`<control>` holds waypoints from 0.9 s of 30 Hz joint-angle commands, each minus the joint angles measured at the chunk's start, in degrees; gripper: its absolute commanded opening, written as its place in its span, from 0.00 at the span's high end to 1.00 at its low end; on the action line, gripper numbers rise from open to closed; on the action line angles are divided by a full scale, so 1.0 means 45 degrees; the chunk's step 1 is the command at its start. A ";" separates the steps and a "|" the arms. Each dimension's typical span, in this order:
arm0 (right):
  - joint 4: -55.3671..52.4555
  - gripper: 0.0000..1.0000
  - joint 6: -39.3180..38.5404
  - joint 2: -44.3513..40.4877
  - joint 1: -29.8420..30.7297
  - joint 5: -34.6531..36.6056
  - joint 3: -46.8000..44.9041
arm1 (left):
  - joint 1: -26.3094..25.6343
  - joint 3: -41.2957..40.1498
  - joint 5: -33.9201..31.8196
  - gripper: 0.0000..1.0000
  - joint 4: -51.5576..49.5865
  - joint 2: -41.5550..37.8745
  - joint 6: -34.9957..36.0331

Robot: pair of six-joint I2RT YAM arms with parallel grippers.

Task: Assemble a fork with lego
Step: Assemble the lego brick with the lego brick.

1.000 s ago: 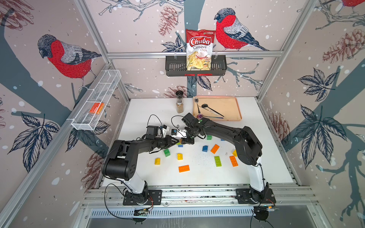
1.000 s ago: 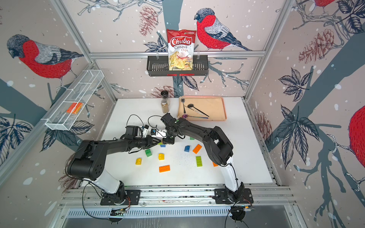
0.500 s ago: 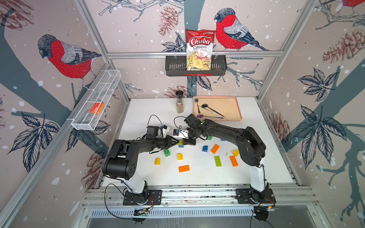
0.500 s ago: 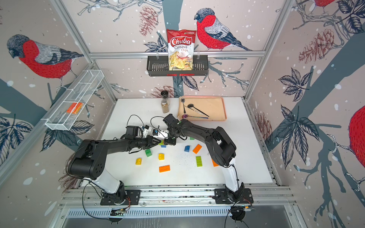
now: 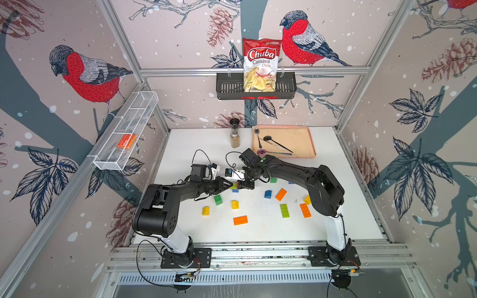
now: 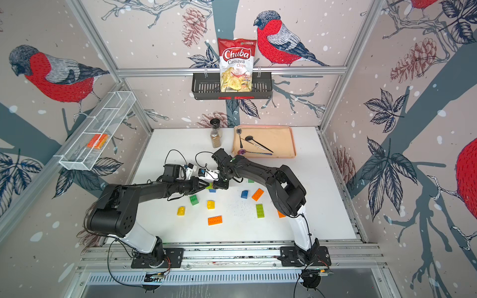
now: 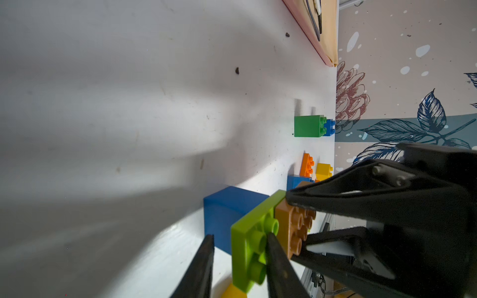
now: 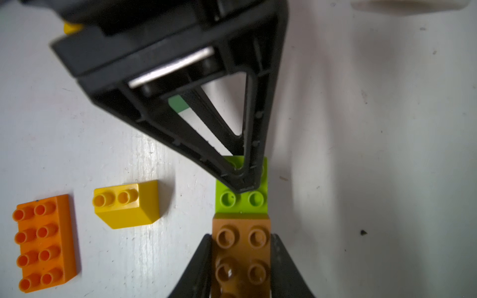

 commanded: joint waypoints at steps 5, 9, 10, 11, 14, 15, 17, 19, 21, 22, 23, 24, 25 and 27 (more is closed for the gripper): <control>-0.1997 0.69 0.0223 0.0534 0.0037 0.1211 0.0278 | -0.0002 0.0081 -0.0311 0.66 -0.0479 0.0221 0.0169; -0.2474 0.65 0.0214 0.0562 0.0065 0.1202 0.0846 | -0.0001 0.0202 -0.0337 0.64 -0.0571 0.0166 0.0237; -0.2527 0.64 0.0195 0.0555 0.0093 0.1153 0.0938 | -0.0006 0.0228 -0.0332 0.64 -0.0577 0.0142 0.0244; -0.2549 0.62 0.0177 0.0535 0.0110 0.1109 0.1020 | -0.0002 0.0213 -0.0298 0.64 -0.0552 0.0128 0.0220; -0.2589 0.58 0.0175 0.0481 0.0192 0.0968 0.1233 | -0.0001 0.0230 -0.0210 0.63 -0.0431 0.0016 0.0120; -0.2556 0.57 0.0222 0.0449 0.0202 0.0908 0.1298 | -0.0002 0.0243 -0.0166 0.62 -0.0423 -0.0024 0.0084; -0.2531 0.54 0.0233 0.0402 0.0197 0.0895 0.1404 | -0.0002 0.0276 -0.0081 0.62 -0.0429 -0.0066 0.0101; -0.2516 0.51 0.0233 0.0378 0.0211 0.0914 0.1513 | -0.0002 0.0298 -0.0049 0.61 -0.0396 -0.0148 0.0081; -0.2413 0.49 0.0235 0.0293 0.0189 0.0792 0.1574 | -0.0002 0.0321 -0.0039 0.60 -0.0397 -0.0229 0.0056; -0.2378 0.48 0.0243 0.0250 0.0193 0.0762 0.1593 | 0.0008 0.0326 -0.0020 0.60 -0.0385 -0.0268 0.0027; -0.2356 0.47 0.0260 0.0217 0.0193 0.0757 0.1594 | -0.0002 0.0315 -0.0019 0.59 -0.0401 -0.0306 0.0022; -0.2354 0.46 0.0253 0.0176 0.0179 0.0752 0.1599 | 0.0008 0.0321 -0.0019 0.59 -0.0397 -0.0349 0.0014; -0.2354 0.46 0.0282 0.0148 0.0164 0.0766 0.1594 | -0.0002 0.0325 -0.0005 0.59 -0.0395 -0.0401 0.0004; -0.2329 0.45 0.0338 0.0001 0.0087 0.0651 0.1566 | 0.0003 0.0334 -0.0058 0.57 -0.0445 -0.0489 0.0000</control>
